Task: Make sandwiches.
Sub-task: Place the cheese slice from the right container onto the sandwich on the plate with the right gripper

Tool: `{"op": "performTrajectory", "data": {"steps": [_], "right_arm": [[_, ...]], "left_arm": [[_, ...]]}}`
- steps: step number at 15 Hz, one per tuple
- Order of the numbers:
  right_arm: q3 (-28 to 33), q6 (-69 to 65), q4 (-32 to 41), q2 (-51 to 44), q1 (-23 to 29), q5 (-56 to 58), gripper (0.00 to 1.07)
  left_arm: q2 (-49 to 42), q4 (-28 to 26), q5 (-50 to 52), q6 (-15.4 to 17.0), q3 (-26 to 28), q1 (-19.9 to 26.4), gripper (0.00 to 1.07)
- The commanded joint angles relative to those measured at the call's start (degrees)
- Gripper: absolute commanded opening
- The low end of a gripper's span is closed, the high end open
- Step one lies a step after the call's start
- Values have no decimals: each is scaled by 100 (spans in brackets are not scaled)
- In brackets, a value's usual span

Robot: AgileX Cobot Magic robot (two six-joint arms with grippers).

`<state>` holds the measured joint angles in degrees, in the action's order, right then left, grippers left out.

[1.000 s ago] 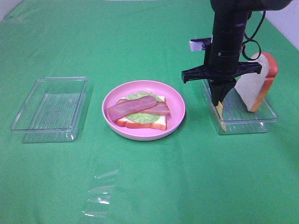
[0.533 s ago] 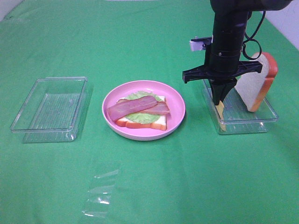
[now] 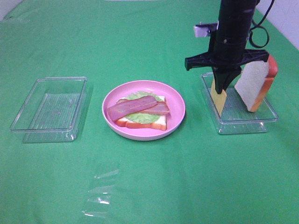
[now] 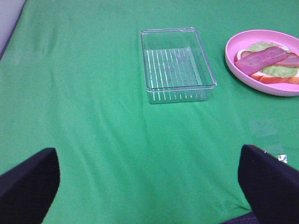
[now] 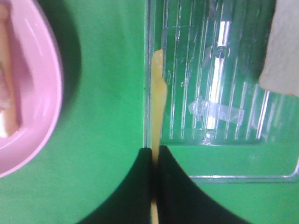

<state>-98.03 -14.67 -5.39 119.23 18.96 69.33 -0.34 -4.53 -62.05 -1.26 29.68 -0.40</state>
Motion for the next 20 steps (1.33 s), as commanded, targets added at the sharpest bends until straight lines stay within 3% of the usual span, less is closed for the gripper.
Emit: {"op": "performTrajectory", "data": {"steps": [1, 5, 6, 7, 9, 15, 17, 20], "right_arm": [[17, -69, -34, -584, -6, 367, 0], [23, 367, 470, -1289, -6, 212, 0], [86, 682, 1020, -1415, -6, -11, 0], [390, 1301, 2172, -1558, -6, -625, 0], [756, 2108, 3655, -1478, -6, -1249, 0], [745, 3810, 6434, -241, 11, -1398, 0], [739, 4131, 6927, 132, 11, -1398, 0], [481, 4171, 7070, 710, 11, -1398, 0]], "left_arm": [[-120, -23, 34, 11, -6, -6, 95], [-120, -23, 34, 11, -6, -6, 95], [-120, -23, 34, 11, -6, -6, 95], [-120, -23, 34, 11, -6, -6, 95], [-120, -23, 34, 11, -6, -6, 95], [-120, -23, 34, 11, -6, -6, 95], [-120, -23, 34, 11, -6, -6, 95], [-120, -23, 34, 11, -6, -6, 95]]}}
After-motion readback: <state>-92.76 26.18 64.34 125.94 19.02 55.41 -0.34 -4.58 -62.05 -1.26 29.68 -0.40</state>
